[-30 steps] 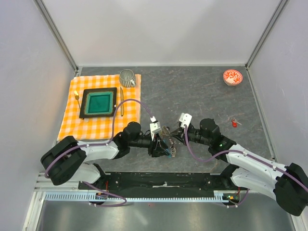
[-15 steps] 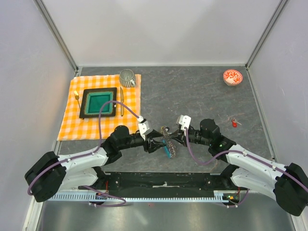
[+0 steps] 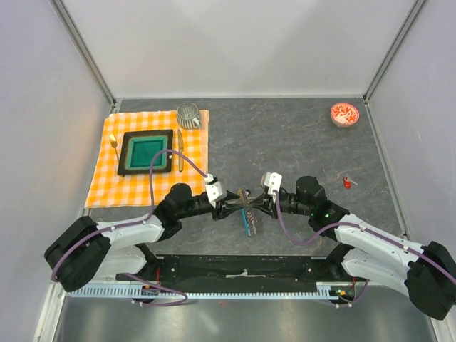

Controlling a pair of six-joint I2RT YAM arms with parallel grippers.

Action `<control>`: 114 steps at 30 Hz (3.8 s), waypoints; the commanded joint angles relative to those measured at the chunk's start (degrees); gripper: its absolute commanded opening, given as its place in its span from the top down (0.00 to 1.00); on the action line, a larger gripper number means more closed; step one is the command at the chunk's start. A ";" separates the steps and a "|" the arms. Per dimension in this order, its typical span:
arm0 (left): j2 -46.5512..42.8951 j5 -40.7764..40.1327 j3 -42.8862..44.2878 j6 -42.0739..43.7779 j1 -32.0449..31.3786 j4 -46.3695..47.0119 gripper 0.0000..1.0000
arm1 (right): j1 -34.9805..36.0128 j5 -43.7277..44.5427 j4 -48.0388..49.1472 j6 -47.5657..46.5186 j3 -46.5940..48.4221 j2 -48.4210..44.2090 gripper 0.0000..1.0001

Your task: Put the keys on the keyring

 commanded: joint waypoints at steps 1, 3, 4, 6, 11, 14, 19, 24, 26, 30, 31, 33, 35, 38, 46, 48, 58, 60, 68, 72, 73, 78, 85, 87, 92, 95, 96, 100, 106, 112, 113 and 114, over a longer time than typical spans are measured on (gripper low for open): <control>1.42 7.56 2.58 4.89 0.34 3.07 0.55 | 0.36 -2.50 1.61 -1.18 0.77 -0.01 0.93; 2.04 9.95 3.38 5.77 0.52 1.57 0.56 | 0.37 -2.59 1.43 -1.26 0.86 0.00 0.92; 2.21 12.13 3.90 5.94 0.69 0.70 0.57 | 0.45 -2.68 1.43 -1.18 0.95 0.00 0.93; 2.83 13.47 4.69 6.38 0.78 -0.54 0.57 | 0.45 -2.85 1.34 -1.35 1.04 0.17 0.93; 4.24 14.79 5.84 6.56 1.13 -1.51 0.66 | 0.54 -3.65 1.17 -1.44 1.30 0.61 0.92; 4.77 15.58 6.98 7.17 1.31 -3.17 0.72 | 0.63 -3.65 0.81 -1.70 1.48 0.79 0.93; 4.77 16.72 7.60 7.70 1.31 -4.94 0.86 | 0.63 -3.65 0.81 -1.70 1.48 0.70 0.92; 5.20 17.69 8.30 8.32 1.40 -7.22 0.98 | 0.63 -3.47 0.73 -1.62 1.57 0.52 0.93; 5.38 17.60 8.30 8.67 1.40 -8.19 0.98 | 0.72 -3.03 0.81 -1.36 1.65 -0.18 0.92; 4.33 15.77 7.25 8.76 1.40 -7.49 0.98 | 0.72 0.39 0.55 1.01 2.27 -1.93 0.59; 4.07 14.19 6.81 8.58 1.40 -6.70 0.98 | 0.72 2.40 0.38 1.63 2.36 -3.07 0.56; 3.10 12.26 4.97 7.27 1.40 -2.41 0.98 | 0.72 4.52 0.20 3.90 2.88 -4.13 0.50; 2.83 11.02 3.74 5.60 1.40 2.32 0.98 | 0.72 9.08 0.11 6.19 3.15 -5.10 0.48; 3.62 9.61 2.15 3.32 1.31 8.13 0.98 | 0.72 11.56 0.28 8.14 3.15 -5.54 0.46; 5.21 8.20 -1.10 -0.20 1.40 19.05 0.98 | 0.72 11.83 3.19 9.02 1.04 -5.54 0.47; 5.12 7.85 -1.37 -0.21 1.31 19.67 0.98 | 0.72 10.08 2.92 7.36 0.86 -5.28 0.47; 6.34 5.47 -2.95 -3.80 1.40 27.05 0.98 | 0.72 4.88 2.21 4.27 1.04 -1.94 0.52; 6.96 6.09 -2.86 -3.99 1.31 28.72 0.98 | 0.80 5.05 3.18 4.36 0.52 -1.59 0.52; 8.46 7.50 -3.04 -5.74 1.40 29.96 0.98 | 0.72 6.46 6.53 4.27 -0.28 -0.71 0.55; 8.37 7.76 -2.86 -5.13 1.31 29.52 0.98 | 0.63 5.67 6.70 3.92 -0.45 -0.27 0.58; 8.46 8.11 -2.77 -4.61 1.40 28.91 0.98 | 0.72 5.50 6.70 3.83 -0.46 -0.27 0.59; 6.88 8.55 -2.86 -0.83 1.31 26.18 0.98 | 0.72 4.35 6.62 3.22 0.16 0.34 0.62; 1.61 5.74 -2.42 5.41 1.31 18.01 0.98 | 0.72 2.42 5.21 2.78 2.00 2.28 0.62; 0.99 5.74 -2.68 5.77 1.31 17.12 0.98 | 0.72 2.59 5.21 2.69 1.92 2.46 0.61; 1.25 6.71 -3.12 4.63 1.22 18.44 0.98 | 0.72 1.89 6.17 3.48 2.18 2.63 0.62; 1.69 6.62 -3.13 4.01 1.31 19.49 0.98 | 0.72 1.80 5.48 3.31 2.97 2.90 0.62; 1.78 6.71 -3.04 4.19 1.22 19.32 0.98 | 0.72 2.93 4.69 3.22 3.06 2.63 0.62; 1.78 6.53 -2.95 5.24 1.31 18.00 0.98 | 0.63 9.17 2.05 4.88 3.23 0.62 0.60; -0.06 5.48 -3.12 7.70 1.31 14.67 0.98 | 0.54 24.78 -10.77 11.99 8.77 -0.01 0.56; -1.65 5.21 -3.30 9.11 1.31 12.38 0.98 | -0.86 37.82 -22.55 18.94 14.30 -0.27 0.43; -1.74 5.13 -3.30 9.11 1.31 12.20 0.98 | -2.52 40.27 -25.87 19.99 15.01 0.25 0.41; -1.91 5.04 -3.30 9.11 1.22 12.11 0.98 | -3.75 40.99 -27.91 20.87 15.97 0.87 0.40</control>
